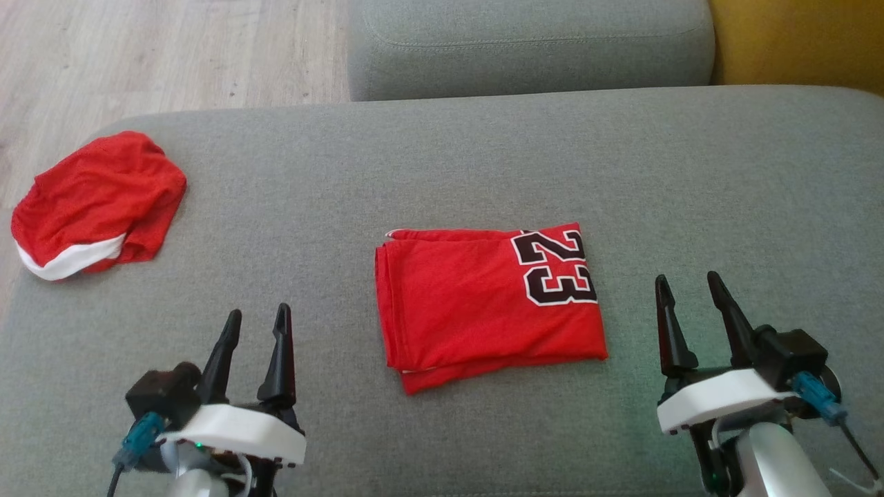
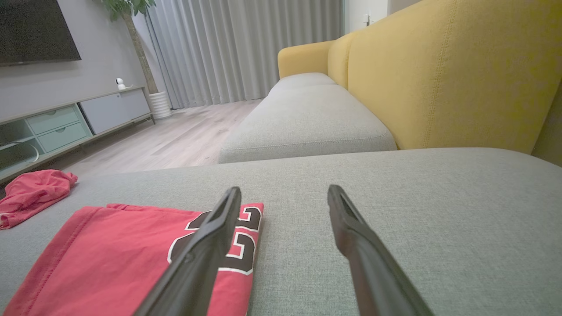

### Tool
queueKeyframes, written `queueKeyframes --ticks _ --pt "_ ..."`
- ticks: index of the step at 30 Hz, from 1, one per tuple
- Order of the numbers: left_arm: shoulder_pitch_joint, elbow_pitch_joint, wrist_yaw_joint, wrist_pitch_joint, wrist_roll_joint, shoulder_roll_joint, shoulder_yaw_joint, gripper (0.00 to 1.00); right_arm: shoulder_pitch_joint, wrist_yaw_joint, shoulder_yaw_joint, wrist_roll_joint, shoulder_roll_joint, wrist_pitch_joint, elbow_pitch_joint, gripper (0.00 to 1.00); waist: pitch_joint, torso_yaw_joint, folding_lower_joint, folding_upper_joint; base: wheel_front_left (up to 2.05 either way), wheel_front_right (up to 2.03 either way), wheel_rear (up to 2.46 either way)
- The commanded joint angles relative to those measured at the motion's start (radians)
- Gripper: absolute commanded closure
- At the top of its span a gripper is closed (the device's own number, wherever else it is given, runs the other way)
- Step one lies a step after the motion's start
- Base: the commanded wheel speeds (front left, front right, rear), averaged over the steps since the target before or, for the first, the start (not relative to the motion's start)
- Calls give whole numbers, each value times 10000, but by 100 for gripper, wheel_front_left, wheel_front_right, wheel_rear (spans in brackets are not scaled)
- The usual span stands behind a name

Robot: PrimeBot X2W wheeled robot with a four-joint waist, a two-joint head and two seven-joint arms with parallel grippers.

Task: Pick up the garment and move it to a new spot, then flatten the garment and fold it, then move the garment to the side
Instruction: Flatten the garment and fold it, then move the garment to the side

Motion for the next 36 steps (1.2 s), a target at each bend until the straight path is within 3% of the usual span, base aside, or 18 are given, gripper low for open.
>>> queueKeyframes --ticks 1,24,36 --pt "-289 -278 44 -122 76 12 363 0 -157 65 206 66 30 -137 -294 0 6 -4 1 -1 0 0 0" --pt "-415 -265 105 -122 182 11 503 0 -920 65 109 -276 30 12 331 0 224 223 1 -1 0 0 0" --pt "-647 -507 198 -122 153 11 363 0 -2564 65 -160 -677 30 2687 940 0 822 938 1 -1 0 0 0"
